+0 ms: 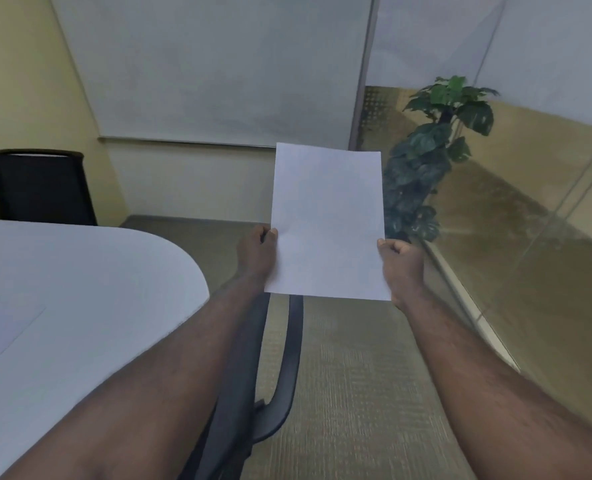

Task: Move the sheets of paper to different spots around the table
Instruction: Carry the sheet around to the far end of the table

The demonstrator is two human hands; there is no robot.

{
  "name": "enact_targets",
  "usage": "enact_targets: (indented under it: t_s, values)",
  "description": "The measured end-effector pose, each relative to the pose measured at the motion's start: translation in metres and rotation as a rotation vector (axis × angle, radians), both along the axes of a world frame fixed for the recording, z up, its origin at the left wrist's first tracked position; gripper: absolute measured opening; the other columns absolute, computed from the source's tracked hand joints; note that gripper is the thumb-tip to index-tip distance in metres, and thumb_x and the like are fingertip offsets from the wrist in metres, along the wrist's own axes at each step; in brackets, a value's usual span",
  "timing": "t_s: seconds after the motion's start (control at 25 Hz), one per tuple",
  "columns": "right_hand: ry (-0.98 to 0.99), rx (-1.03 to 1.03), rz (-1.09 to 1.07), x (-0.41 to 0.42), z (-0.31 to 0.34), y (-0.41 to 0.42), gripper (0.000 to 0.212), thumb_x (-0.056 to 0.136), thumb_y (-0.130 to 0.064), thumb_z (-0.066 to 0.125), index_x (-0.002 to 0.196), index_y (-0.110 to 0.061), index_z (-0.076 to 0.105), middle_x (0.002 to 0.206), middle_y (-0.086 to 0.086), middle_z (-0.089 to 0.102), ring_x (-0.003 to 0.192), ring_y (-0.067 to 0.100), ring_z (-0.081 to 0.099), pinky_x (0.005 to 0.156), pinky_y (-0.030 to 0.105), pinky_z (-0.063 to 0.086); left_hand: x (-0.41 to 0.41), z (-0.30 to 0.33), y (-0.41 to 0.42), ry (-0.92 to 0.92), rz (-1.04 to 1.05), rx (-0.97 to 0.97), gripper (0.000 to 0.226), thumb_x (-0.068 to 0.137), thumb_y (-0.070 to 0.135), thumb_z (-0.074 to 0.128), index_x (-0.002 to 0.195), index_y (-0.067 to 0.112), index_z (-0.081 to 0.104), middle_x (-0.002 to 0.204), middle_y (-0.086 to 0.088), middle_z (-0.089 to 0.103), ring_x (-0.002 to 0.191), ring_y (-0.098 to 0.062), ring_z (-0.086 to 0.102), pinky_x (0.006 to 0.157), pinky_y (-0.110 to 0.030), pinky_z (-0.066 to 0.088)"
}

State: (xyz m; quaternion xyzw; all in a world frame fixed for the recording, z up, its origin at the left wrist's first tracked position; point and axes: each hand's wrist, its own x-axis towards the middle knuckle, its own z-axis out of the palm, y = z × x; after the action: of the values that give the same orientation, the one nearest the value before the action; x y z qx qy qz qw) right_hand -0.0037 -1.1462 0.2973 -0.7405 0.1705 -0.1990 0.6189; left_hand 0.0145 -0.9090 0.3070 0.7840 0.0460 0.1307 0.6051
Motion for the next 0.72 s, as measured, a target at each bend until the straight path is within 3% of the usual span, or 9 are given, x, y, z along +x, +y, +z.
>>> enact_targets:
  t_s: [0.28,0.48,0.72]
  values:
    - [0.039,-0.036,0.149,0.094,-0.020,-0.003,0.019,0.092,-0.029,0.060,0.092,-0.013,0.069,0.068,-0.009,0.054,0.069,0.012,0.048,0.072,0.030,0.042,0.051,-0.022,0.000,0.043,0.148,-0.003,0.026,0.097,0.023,0.047,0.091,0.001,0.060,0.081,-0.003,0.056,0.074,-0.017,0.048,0.060,-0.028,0.037]
    - [0.058,-0.063,0.262,0.168,-0.039,0.027,0.023,0.093,-0.028,0.060,0.098,-0.009,0.070,0.086,0.003,0.065,0.081,0.017,0.058,0.074,0.029,0.045,0.096,-0.045,0.022,0.071,0.272,-0.025,0.021,0.098,0.023,0.046,0.093,0.008,0.060,0.082,0.000,0.058,0.072,-0.013,0.050,0.060,-0.022,0.038]
    - [0.111,-0.058,0.439,0.235,-0.058,0.084,0.023,0.092,-0.030,0.060,0.084,-0.011,0.070,0.080,0.003,0.063,0.076,0.018,0.057,0.069,0.030,0.046,0.126,-0.066,0.072,0.134,0.426,0.004,0.023,0.096,0.025,0.046,0.083,0.009,0.056,0.087,-0.003,0.060,0.081,-0.021,0.053,0.071,-0.032,0.040]
